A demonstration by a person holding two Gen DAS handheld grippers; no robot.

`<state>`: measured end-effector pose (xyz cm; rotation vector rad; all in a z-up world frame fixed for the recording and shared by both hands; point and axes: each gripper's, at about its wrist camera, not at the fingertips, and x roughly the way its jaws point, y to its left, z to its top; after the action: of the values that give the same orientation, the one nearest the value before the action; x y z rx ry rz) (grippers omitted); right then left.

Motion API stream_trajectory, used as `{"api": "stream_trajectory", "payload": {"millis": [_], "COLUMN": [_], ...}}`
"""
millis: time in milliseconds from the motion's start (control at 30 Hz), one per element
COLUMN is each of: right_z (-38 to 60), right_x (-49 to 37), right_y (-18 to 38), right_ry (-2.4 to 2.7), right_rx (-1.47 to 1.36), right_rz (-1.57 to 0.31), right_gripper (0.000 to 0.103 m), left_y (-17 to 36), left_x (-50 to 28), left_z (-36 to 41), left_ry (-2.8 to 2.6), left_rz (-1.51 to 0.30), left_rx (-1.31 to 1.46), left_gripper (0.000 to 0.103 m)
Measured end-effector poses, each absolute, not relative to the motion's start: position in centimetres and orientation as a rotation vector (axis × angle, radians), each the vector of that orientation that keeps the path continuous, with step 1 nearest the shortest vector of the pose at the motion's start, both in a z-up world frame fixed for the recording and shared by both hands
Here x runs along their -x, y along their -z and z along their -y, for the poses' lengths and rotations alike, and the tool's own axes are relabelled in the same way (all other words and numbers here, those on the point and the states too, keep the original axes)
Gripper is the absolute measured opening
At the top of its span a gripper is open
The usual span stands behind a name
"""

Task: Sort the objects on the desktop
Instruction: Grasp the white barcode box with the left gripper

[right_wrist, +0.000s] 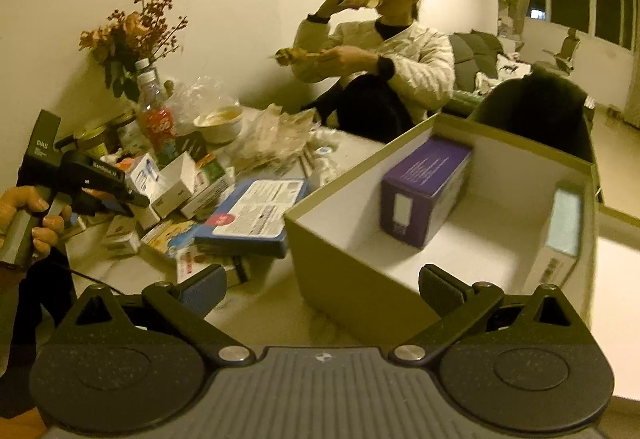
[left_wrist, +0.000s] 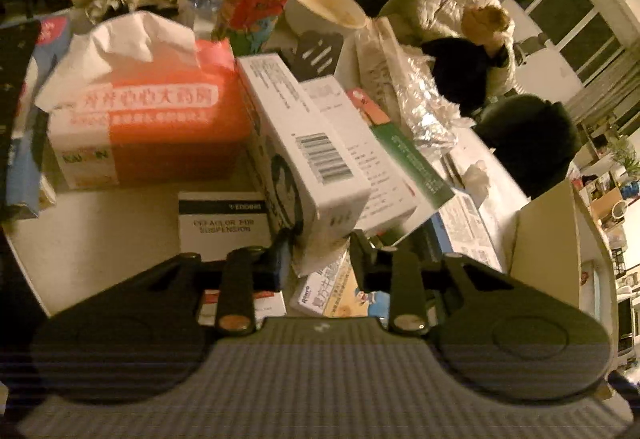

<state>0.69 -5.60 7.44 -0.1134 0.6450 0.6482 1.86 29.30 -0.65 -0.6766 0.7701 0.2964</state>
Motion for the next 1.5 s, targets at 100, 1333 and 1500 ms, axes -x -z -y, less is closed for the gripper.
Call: {"api": "stream_trajectory", "payload": {"millis": [100,1333,1500], "right_z": [4.9,2.6,2.2], "right_x": [-0.5,-0.9,-1.5], "right_y": [-7.0,-2.6,-1.8], "right_ry": [-0.665,-0.776,-0.795], "right_rx": [0.106,-0.079,-0.094], "right_rz": [-0.655,-0.749,-0.770], "right_gripper": [0.102,0.103,0.103], "left_y": [-0.1,2.3,2.3], "left_x": [-1.1,-4.3,-3.3], "left_z": [-29.5,-28.4,-29.5], "left_ry": [-0.245,-0.419,-0.413], "left_rz": [-0.741,-0.741,-0.728], "left_rx": [0.684,0.679,0.750], "left_gripper": [0.000,0.035,0.031]}}
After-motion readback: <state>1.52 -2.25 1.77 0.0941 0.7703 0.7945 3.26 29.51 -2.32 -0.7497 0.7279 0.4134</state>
